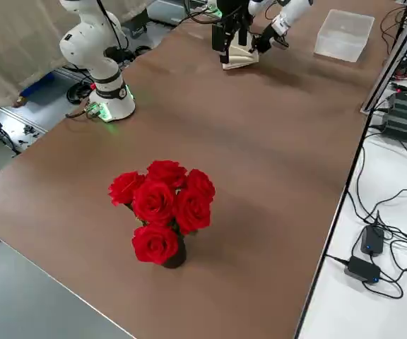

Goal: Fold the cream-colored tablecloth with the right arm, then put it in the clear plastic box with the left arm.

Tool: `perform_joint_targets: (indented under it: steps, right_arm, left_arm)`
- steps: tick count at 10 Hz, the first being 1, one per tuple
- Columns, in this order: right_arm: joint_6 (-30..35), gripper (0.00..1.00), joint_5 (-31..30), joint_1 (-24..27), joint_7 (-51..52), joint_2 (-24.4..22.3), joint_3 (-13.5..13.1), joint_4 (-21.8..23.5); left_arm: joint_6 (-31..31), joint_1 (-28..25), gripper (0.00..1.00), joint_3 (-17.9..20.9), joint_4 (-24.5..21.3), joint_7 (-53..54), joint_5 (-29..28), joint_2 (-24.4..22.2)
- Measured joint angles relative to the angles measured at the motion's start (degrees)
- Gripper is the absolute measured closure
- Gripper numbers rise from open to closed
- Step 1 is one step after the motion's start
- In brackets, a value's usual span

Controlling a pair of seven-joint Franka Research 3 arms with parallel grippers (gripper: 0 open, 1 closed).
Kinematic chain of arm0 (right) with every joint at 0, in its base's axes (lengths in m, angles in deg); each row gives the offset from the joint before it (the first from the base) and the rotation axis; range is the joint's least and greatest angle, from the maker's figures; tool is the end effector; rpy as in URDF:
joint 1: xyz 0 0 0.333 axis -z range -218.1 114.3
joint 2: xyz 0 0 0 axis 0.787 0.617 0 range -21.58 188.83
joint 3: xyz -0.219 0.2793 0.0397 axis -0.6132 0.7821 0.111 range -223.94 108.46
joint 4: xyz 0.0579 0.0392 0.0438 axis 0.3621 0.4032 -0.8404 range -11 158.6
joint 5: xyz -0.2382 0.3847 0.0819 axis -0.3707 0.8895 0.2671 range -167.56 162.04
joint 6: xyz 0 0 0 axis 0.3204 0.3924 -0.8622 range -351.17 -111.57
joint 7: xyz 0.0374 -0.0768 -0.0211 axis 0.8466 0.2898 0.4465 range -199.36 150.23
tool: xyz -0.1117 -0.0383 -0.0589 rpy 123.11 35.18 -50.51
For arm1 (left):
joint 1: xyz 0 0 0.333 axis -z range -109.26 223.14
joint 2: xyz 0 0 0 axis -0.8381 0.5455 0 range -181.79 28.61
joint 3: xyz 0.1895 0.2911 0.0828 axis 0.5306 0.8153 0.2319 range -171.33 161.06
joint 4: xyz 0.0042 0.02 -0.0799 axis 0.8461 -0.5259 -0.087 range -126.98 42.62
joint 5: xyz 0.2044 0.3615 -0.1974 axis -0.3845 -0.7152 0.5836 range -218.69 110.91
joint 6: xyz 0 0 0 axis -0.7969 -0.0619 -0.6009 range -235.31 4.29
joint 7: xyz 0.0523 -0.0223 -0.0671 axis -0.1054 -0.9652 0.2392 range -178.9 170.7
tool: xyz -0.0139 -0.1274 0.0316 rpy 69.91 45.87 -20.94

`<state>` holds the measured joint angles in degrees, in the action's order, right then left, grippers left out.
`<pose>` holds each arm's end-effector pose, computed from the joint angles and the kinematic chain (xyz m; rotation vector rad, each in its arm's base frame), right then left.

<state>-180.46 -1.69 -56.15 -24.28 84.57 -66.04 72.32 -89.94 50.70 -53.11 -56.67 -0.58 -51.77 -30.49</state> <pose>0.6358 -0.0420 0.6367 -3.1243 0.1039 -0.0863 0.5007 -0.4375 0.1592 2.4264 -0.8776 -0.6729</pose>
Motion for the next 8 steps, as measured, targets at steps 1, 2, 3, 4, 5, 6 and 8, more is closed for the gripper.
perform_joint_targets:
  steps: [1, 2, 3, 4, 5, 6, 8]
  right_arm:
    - [0.0, 0.00, 0.0, 0.0, 0.0, 0.0, 0.0, 0.0]
    - [0.0, 0.00, 0.0, 0.0, 0.0, 0.0, 0.0, 0.0]
    - [0.0, 0.00, 0.0, 0.0, 0.0, 0.0, 0.0, 0.0]
    - [0.0, 0.00, 0.0, 0.0, 0.0, 0.0, 0.0, 0.0]
    - [0.0, 0.00, 0.0, 0.0, 0.0, 0.0, 0.0, 0.0]
    - [0.0, 0.00, 0.0, 0.0, 0.0, 0.0, 0.0, 0.0]
    - [0.0, 0.00, 0.0, 0.0, 0.0, 0.0, 0.0, 0.0]
  left_arm:
    - [3.8, -3.0, 0.84, -2.4, 1.0, 0.0, 0.0, -1.1]
    - [7.9, -5.7, 0.84, -4.3, 2.6, 0.0, 0.0, -2.2]
    - [11.7, -7.2, 0.84, -5.0, 4.7, 0.1, 0.0, -3.6]
    - [15.0, -7.6, 0.84, -5.0, 6.9, 0.6, -0.2, -5.1]
    - [17.4, -7.7, 0.84, -5.0, 9.0, 0.9, -0.9, -6.4]
    - [20.1, -8.3, 0.84, -4.9, 11.6, 1.4, -2.0, -7.4]
    - [26.7, -10.3, 0.84, -4.9, 18.2, 3.8, -4.5, -8.0]
